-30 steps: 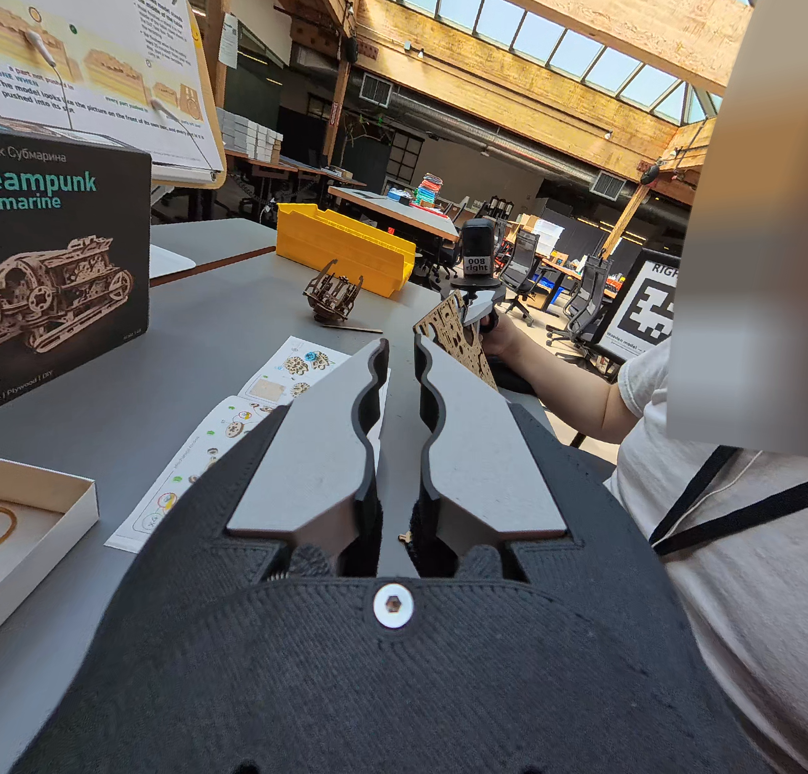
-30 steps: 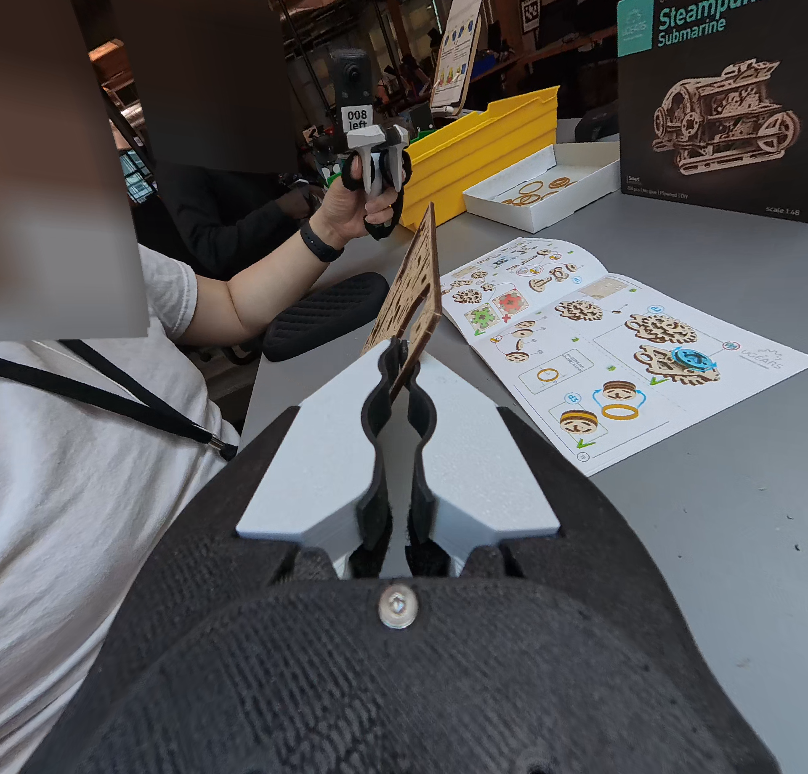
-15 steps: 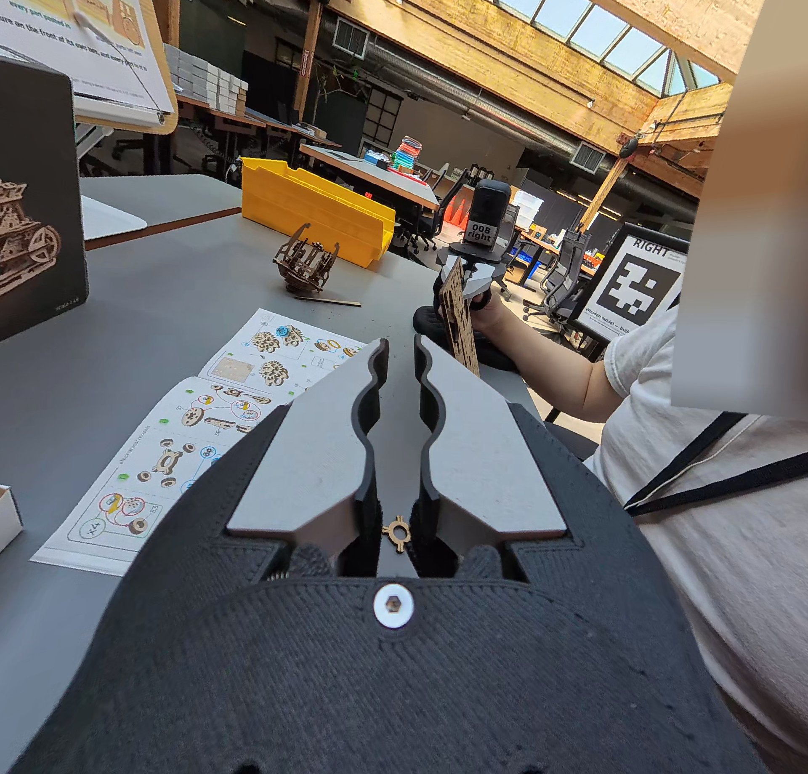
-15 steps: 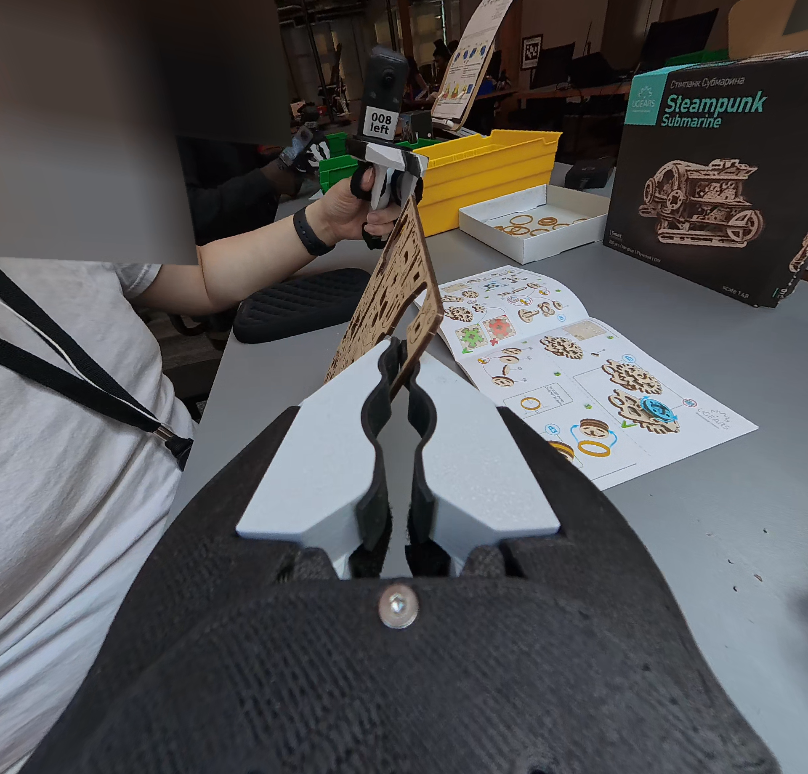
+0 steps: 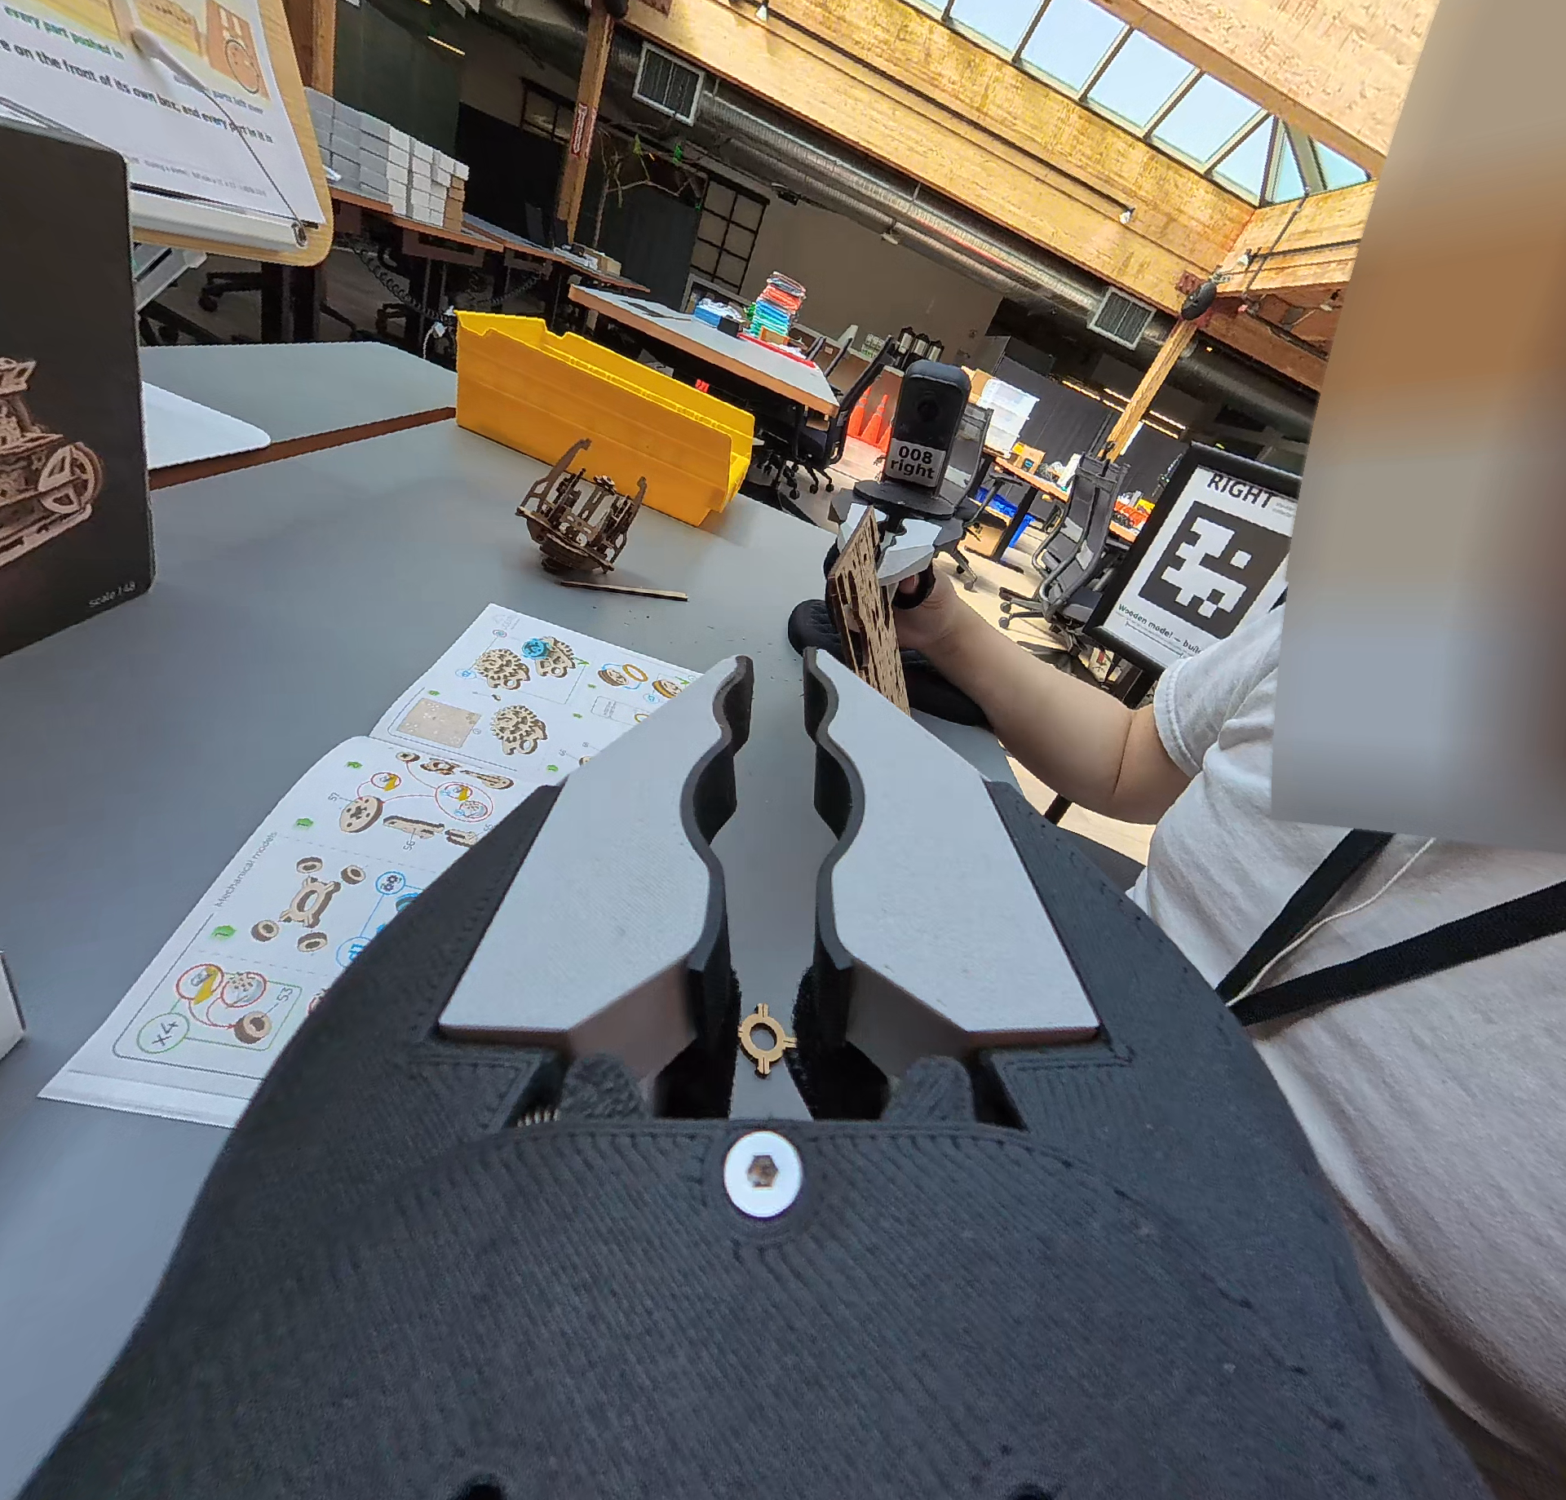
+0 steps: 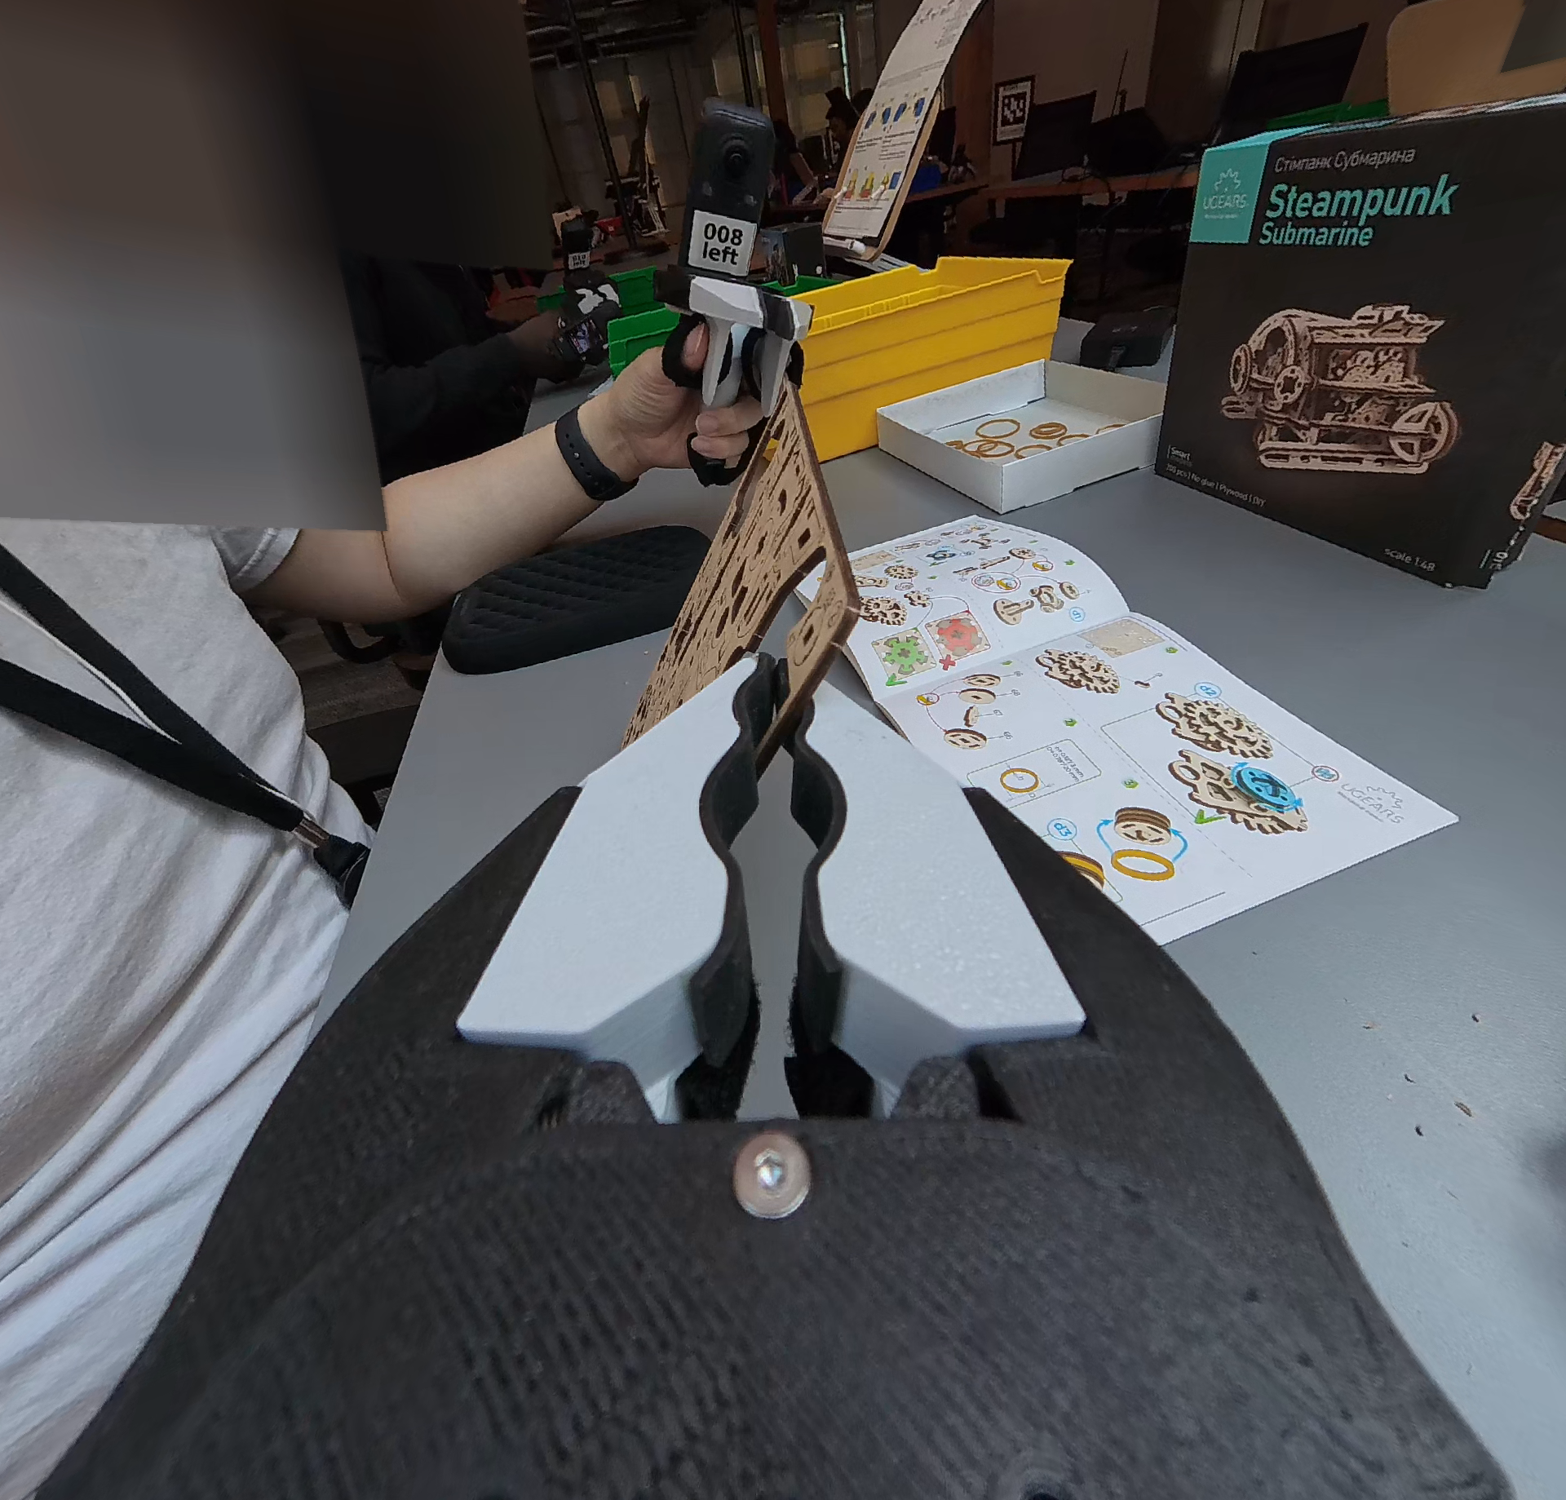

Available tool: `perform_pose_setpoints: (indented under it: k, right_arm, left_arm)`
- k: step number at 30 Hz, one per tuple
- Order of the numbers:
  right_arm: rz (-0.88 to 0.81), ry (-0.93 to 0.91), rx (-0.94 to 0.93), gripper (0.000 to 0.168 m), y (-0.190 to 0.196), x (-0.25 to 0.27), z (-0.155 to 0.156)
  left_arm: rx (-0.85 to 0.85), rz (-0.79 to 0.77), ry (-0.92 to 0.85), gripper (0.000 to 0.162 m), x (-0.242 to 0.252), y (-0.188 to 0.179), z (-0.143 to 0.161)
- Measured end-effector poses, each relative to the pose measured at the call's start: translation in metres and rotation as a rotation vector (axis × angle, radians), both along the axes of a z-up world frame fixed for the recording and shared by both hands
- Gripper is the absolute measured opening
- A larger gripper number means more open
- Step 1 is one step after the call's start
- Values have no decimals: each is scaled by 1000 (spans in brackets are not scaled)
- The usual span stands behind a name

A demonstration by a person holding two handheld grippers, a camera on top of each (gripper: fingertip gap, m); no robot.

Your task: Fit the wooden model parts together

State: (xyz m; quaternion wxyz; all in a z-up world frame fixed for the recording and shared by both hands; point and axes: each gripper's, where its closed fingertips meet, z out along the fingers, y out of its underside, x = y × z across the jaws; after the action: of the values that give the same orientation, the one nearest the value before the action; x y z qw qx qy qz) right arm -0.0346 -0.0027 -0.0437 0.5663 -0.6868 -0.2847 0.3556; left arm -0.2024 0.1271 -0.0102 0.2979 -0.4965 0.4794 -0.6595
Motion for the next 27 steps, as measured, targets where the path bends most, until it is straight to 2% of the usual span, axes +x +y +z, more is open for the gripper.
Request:
perform_pose_setpoints:
  k: [27]
  right_arm:
    - [-21,-3,15,0,2,1,1]
  left_arm:
    - [-38,18,-15,10,-3,7,2]
